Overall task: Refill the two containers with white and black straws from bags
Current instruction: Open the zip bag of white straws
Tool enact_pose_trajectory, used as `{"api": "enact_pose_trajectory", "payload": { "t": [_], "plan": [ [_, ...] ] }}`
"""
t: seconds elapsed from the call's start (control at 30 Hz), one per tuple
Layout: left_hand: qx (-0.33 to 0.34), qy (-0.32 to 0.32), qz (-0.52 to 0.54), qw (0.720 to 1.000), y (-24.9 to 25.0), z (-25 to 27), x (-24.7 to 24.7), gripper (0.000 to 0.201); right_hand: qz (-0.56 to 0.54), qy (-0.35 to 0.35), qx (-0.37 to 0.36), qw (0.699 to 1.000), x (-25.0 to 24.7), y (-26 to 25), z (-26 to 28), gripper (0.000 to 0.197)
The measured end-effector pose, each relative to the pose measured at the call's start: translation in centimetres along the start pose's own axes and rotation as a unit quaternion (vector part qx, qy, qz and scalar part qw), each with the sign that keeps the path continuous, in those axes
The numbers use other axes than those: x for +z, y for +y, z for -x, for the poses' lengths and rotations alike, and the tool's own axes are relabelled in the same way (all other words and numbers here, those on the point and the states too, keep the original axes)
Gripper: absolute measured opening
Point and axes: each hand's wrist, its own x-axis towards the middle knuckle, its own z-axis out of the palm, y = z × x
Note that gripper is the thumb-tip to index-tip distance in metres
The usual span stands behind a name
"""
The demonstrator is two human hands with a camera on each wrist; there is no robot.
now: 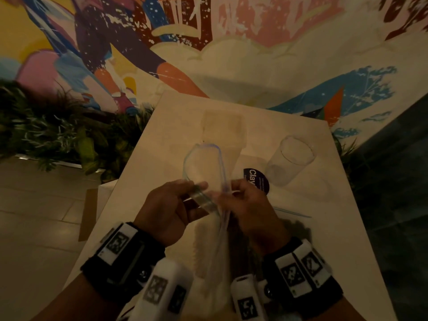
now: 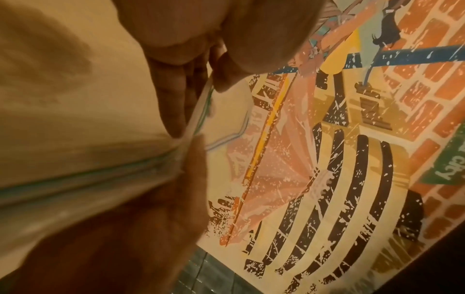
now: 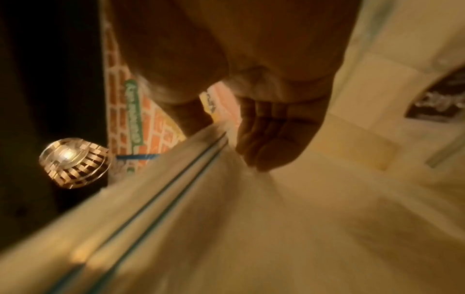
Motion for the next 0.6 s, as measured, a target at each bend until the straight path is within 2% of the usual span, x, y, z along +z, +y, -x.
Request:
{"api": "enact_pose_trajectory", "payload": {
  "t": [0.03, 0.1, 0.2, 0.27, 0.33, 0.43, 0.47, 0.5, 0.53, 0.57, 0.6],
  "plan": [
    [0.002, 0.005, 0.007, 1.0, -0.1, -0.1, 0.1, 0.012, 0.056, -0.016, -0.02, 0.998, 0.2, 0.0, 0.4, 0.016],
    [-0.002, 0.028, 0.007, 1.0, 0.0, -0.3, -0.1, 0.018, 0.039, -0.011, -0.017, 0.999, 0.2, 0.3, 0.5, 0.011],
    [0.001, 0.071, -0.044, 0.996, 0.7, -0.8, -1.5, 0.025, -0.136, 0.057, 0.036, 0.989, -1.9, 1.3, -0.6, 0.016],
    [0.009, 0.07, -0.085, 0.994, 1.8, -1.0, -2.6, 0.022, -0.281, 0.095, 0.068, 0.953, -4.2, 1.8, -1.4, 0.022],
    [0.008, 0.038, -0.106, 0.994, 2.9, -0.7, -3.1, 0.013, -0.357, 0.108, 0.087, 0.924, -6.2, 2.4, -1.9, 0.024],
    [0.049, -0.034, -0.109, 0.992, 4.0, -0.1, -4.6, 0.061, -0.414, 0.078, 0.12, 0.899, -6.9, 2.9, -2.0, 0.019],
    [0.077, -0.044, -0.125, 0.988, 3.9, -0.2, -5.7, 0.071, -0.42, 0.059, 0.131, 0.896, -6.8, 3.2, -2.0, 0.023],
    [0.111, -0.041, -0.171, 0.978, 3.7, -0.4, -6.7, 0.072, -0.424, 0.04, 0.144, 0.893, -6.6, 3.3, -1.9, 0.034],
    [0.148, -0.015, -0.283, 0.947, 3.3, -0.8, -7.4, 0.07, -0.421, 0.028, 0.158, 0.893, -6.6, 3.5, -2.1, 0.042],
    [0.168, 0.009, -0.457, 0.873, 2.5, -1.5, -8.5, 0.075, -0.422, 0.015, 0.168, 0.891, -6.6, 3.6, -2.3, 0.046],
    [0.158, 0.012, -0.624, 0.765, 1.4, -2.1, -9.0, 0.083, -0.414, 0.007, 0.178, 0.893, -6.5, 3.6, -2.5, 0.048]
  ]
}}
